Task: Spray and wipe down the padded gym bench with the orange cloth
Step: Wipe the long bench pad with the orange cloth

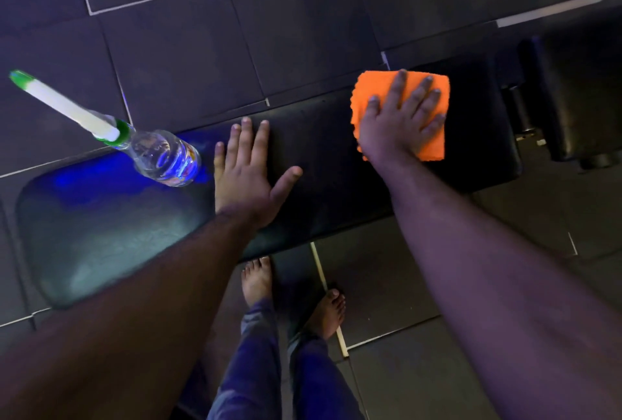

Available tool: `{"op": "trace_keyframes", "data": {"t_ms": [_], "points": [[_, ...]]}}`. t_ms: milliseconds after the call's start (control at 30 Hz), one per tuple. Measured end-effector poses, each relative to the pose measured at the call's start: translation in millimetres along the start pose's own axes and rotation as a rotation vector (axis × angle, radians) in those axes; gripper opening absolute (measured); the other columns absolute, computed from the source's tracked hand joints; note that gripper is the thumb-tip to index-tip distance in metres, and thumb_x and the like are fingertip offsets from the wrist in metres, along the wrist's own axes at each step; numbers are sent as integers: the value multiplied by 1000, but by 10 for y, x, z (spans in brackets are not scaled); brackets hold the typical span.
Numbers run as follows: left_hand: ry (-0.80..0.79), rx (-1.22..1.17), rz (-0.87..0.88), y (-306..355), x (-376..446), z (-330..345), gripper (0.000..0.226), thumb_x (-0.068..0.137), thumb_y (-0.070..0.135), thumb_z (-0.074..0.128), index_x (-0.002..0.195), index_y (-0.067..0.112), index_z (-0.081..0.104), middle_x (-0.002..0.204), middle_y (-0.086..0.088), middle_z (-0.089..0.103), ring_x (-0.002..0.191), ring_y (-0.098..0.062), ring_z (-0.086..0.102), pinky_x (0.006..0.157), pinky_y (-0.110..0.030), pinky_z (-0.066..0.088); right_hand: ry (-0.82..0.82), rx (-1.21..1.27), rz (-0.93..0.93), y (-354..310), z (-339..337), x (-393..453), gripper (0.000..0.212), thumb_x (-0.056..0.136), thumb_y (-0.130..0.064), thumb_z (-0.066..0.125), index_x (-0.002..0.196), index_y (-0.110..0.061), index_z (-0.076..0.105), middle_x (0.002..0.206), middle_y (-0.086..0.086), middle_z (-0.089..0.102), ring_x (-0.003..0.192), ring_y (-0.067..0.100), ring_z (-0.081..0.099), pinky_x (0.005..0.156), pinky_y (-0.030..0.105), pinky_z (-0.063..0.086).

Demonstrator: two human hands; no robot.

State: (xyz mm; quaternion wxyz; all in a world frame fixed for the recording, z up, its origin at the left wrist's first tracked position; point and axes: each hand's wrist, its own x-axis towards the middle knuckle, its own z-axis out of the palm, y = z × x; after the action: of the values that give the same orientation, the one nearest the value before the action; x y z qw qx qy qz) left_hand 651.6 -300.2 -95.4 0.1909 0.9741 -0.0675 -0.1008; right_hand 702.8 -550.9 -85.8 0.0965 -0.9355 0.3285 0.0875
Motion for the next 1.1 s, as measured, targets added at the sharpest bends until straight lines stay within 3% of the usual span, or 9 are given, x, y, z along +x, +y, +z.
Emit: {"op": "trace_keyframes", "data": {"t_ms": [133,233,400,567,633,767,900,1000,1100], "points": [[92,-236,-11,-20,-12,-9,105,95,75,32,171,3,19,177,-13,28,166,-33,22,135,-50,9,-2,-101,-440,-423,276,-502,70,104,-55,32,169,-33,18,178,13,10,164,38,6,128,67,7],[104,-376,33,-34,-34,-84,118,96,88,15,168,-5,24,173,-22,34,160,-41,32,133,-54,16,20,-133,-725,-76,402,-1123,70,104,-54,39,169,-34,22,179,8,13,165,35,11,128,64,12],[103,-529,78,-130,-71,-106,114,98,88,18,169,-1,24,173,-18,34,160,-37,32,133,-59,17,-20,-140,-454,862,230,-1115,70,104,-57,33,169,-38,16,180,3,8,165,31,8,130,62,8],[228,-672,127,-101,-96,-102,105,105,78,22,167,-6,19,175,-21,27,164,-38,27,128,-72,21,-21,18,24,34,154,-456,71,106,-56,30,170,-33,9,179,11,-2,164,38,-3,127,68,4],[326,-691,178,-58,-102,-130,102,106,77,21,167,-4,18,176,-21,25,164,-43,25,126,-75,20,-22,-16,-95,-357,270,-557,72,105,-56,32,170,-33,10,179,12,0,164,38,-1,128,67,4],[408,-698,220,14,-229,-254,100,101,84,17,166,8,18,175,-4,26,164,-37,25,127,-73,21,-74,-96,-681,-414,544,-1618,67,106,-56,33,169,-37,18,179,7,11,165,34,9,129,63,4],[372,-545,294,-233,-554,-426,96,104,80,18,154,2,45,155,-10,53,145,-32,51,121,-51,37,-77,-111,-649,271,483,-1757,69,106,-62,35,169,-39,18,179,0,11,165,27,10,130,59,7],[345,-256,83,-503,-877,-568,78,106,72,20,111,11,70,108,-11,70,102,-34,62,89,-40,33,-87,-139,-424,353,314,-1423,73,106,-61,34,170,-36,9,180,3,-1,166,31,1,129,62,4],[469,-346,-452,-603,-991,-739,52,96,69,51,95,18,60,90,-5,61,91,-38,63,87,-50,41,-176,-125,-346,131,235,-1378,74,109,-57,32,170,-33,-3,179,7,-13,164,35,-10,128,68,1]]}}
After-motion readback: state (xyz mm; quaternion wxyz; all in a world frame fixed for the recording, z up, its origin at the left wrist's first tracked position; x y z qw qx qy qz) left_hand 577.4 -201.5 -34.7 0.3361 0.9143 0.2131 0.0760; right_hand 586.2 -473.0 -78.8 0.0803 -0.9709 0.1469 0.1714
